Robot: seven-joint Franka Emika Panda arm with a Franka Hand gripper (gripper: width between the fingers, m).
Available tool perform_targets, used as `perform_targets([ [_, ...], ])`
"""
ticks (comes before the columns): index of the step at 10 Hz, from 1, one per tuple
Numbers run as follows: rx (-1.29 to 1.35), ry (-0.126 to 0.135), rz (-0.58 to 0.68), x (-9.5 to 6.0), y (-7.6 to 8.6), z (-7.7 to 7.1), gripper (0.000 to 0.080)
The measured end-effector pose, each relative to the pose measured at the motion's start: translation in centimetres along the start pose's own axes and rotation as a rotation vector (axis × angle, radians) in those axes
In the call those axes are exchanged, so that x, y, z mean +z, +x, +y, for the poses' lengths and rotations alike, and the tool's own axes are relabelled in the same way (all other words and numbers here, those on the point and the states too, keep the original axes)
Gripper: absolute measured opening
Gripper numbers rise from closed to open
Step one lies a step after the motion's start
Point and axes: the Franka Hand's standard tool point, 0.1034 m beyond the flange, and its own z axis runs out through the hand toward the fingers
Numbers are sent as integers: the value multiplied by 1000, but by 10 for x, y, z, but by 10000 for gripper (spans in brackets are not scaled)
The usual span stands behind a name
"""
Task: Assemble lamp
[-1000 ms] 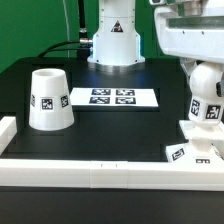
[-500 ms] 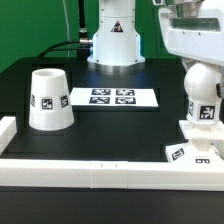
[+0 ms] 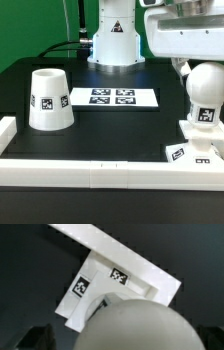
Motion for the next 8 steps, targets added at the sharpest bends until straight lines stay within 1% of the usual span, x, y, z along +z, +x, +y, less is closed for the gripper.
perform_targets([
  [1, -106, -5, -1, 0, 0, 1, 698],
  [2, -238, -35, -12, -1, 0, 4, 698],
  [3, -363, -49, -4, -3, 2, 2, 698],
  [4, -497, -60, 8, -1, 2, 1, 698],
  [5, -601, -65, 10, 2, 3, 0, 698],
  [6, -701, -86, 19, 1, 2, -3, 698],
  [7, -757, -96, 17, 0, 1, -5, 698],
  [8, -827, -97, 15, 0, 2, -4, 698],
])
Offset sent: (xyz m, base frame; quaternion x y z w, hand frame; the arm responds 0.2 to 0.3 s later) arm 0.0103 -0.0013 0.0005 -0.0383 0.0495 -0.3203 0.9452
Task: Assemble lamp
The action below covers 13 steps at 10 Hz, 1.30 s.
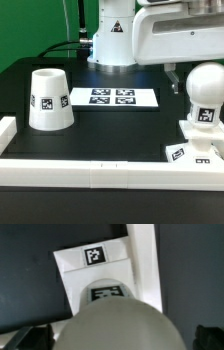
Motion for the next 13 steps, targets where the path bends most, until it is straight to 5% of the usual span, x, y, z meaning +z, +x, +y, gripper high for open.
perform_targets([
  [3, -167, 0, 0, 0, 0, 1, 698],
  [7, -579, -65, 1, -5, 5, 0, 698],
  [13, -1036, -94, -28, -4, 5, -1, 698],
])
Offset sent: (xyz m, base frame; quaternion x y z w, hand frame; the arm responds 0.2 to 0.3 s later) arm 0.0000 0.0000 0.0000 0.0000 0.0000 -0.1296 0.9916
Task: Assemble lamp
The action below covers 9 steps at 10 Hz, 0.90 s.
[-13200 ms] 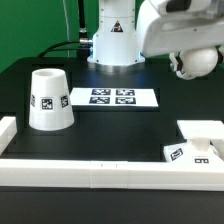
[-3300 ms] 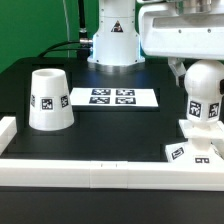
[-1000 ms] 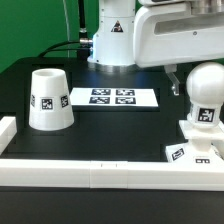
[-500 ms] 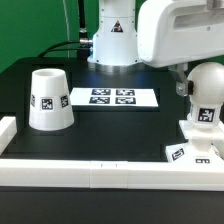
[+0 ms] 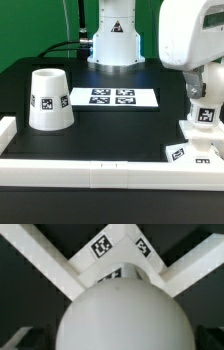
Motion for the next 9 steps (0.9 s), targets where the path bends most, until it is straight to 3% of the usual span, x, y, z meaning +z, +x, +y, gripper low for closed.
perform_targets([
  [6, -303, -4, -2, 2, -4, 2, 698],
  [7, -312, -2, -3, 4, -6, 3, 576],
  [9, -299, -2, -3, 4, -6, 4, 575],
])
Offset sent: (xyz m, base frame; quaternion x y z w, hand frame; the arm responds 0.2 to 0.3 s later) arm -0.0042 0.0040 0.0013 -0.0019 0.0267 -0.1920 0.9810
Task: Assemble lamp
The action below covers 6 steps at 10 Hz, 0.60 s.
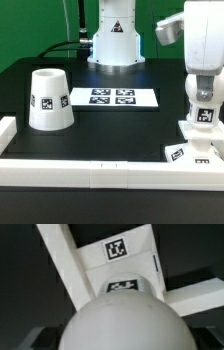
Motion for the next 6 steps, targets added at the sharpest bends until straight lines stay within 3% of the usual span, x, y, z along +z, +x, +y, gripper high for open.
perform_targets([
  [3, 97, 1, 9, 0, 0, 0, 575],
  [6, 424, -15, 48, 0, -1, 2, 577],
])
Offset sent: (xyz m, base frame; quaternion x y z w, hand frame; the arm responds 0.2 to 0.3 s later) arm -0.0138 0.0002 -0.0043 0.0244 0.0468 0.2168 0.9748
